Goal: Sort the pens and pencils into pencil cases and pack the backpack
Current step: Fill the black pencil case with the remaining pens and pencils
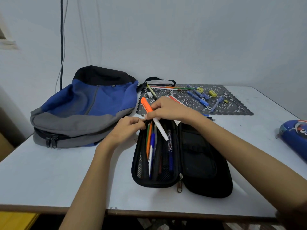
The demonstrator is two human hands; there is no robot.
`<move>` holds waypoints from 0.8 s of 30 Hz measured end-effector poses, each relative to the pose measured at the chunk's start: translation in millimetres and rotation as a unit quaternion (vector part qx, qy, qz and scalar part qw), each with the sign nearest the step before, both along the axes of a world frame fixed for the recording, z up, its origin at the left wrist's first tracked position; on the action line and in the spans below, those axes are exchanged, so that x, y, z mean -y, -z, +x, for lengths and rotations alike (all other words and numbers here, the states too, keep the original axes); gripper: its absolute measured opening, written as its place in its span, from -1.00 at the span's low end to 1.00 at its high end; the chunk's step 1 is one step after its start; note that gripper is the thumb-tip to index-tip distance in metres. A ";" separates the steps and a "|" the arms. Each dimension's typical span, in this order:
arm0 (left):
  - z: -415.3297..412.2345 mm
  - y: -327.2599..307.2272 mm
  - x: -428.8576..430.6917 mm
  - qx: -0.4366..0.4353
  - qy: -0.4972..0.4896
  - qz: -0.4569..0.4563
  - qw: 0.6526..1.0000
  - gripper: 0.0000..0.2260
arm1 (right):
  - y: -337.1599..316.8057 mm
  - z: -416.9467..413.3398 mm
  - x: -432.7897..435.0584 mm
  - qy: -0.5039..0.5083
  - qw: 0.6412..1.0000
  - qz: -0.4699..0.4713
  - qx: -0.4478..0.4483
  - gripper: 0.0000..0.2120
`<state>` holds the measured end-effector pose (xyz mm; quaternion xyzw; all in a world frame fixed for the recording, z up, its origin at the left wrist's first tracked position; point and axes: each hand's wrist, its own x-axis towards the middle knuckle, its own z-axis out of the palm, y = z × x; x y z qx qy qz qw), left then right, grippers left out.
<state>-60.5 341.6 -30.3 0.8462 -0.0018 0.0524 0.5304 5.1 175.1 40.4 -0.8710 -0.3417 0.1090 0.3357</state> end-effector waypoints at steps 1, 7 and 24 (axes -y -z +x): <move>0.8 1.0 -0.6 0.001 0.001 -0.005 1.000 -0.74 | -0.5 1.6 1.1 0.013 1.000 0.022 -0.012 -0.73; 0.6 0.9 0.0 -0.002 0.002 -0.011 1.000 -0.81 | 1.5 10.1 4.6 0.092 0.967 0.210 -0.112 -0.69; 0.6 0.2 -1.0 -0.002 -0.007 0.008 1.000 -0.77 | 16.2 4.8 2.9 0.016 0.996 0.058 -0.065 -0.54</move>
